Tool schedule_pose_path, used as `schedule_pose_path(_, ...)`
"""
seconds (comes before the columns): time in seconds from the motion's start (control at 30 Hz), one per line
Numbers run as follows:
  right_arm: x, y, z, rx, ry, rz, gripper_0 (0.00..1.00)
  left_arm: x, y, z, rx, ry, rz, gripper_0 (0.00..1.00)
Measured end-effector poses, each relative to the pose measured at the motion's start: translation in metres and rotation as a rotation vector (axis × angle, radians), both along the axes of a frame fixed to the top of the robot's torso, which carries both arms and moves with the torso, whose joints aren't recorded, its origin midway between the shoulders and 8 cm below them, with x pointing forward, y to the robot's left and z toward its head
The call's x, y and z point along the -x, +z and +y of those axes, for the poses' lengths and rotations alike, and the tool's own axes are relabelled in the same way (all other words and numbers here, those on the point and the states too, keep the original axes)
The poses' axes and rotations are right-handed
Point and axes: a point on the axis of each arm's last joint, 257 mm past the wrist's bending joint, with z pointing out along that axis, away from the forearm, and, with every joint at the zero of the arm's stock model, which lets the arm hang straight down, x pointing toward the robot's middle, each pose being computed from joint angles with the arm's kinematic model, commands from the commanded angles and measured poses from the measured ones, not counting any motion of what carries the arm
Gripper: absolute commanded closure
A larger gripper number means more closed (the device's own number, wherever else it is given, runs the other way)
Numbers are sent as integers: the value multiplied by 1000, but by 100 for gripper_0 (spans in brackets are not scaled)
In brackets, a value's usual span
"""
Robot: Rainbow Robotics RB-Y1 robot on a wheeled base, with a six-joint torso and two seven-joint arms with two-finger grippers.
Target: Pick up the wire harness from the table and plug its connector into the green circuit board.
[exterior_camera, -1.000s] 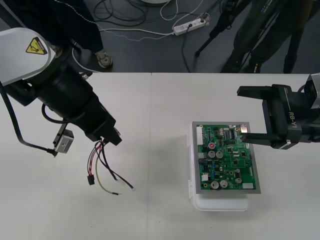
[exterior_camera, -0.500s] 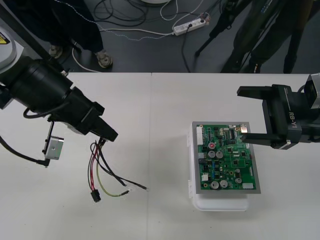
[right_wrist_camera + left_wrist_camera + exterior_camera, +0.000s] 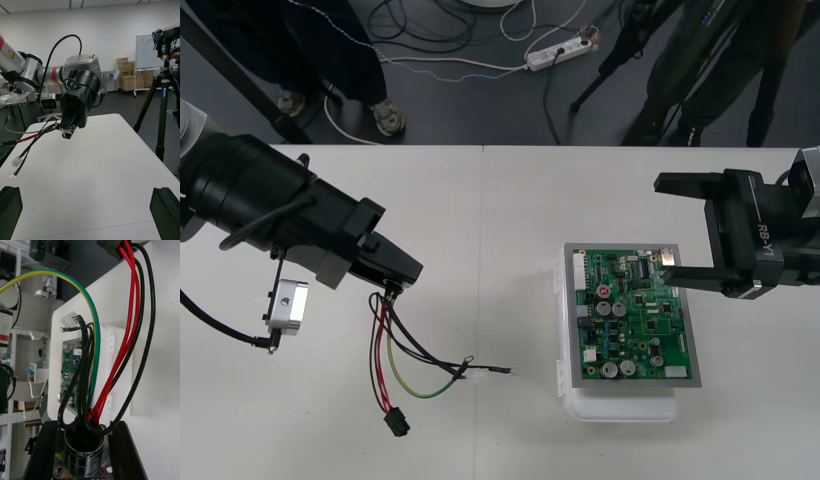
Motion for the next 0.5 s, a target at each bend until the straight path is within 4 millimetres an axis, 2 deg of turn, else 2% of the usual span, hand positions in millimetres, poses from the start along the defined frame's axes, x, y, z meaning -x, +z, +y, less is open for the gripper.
schedule_pose_path(0.33, 0, 0, 0, 0, 0, 0, 0, 7, 9, -24, 70, 181, 340, 100)
schedule_pose_path(0.5, 0, 0, 0, 0, 0, 0, 0, 11, 12, -35, 133, 192, 397, 100)
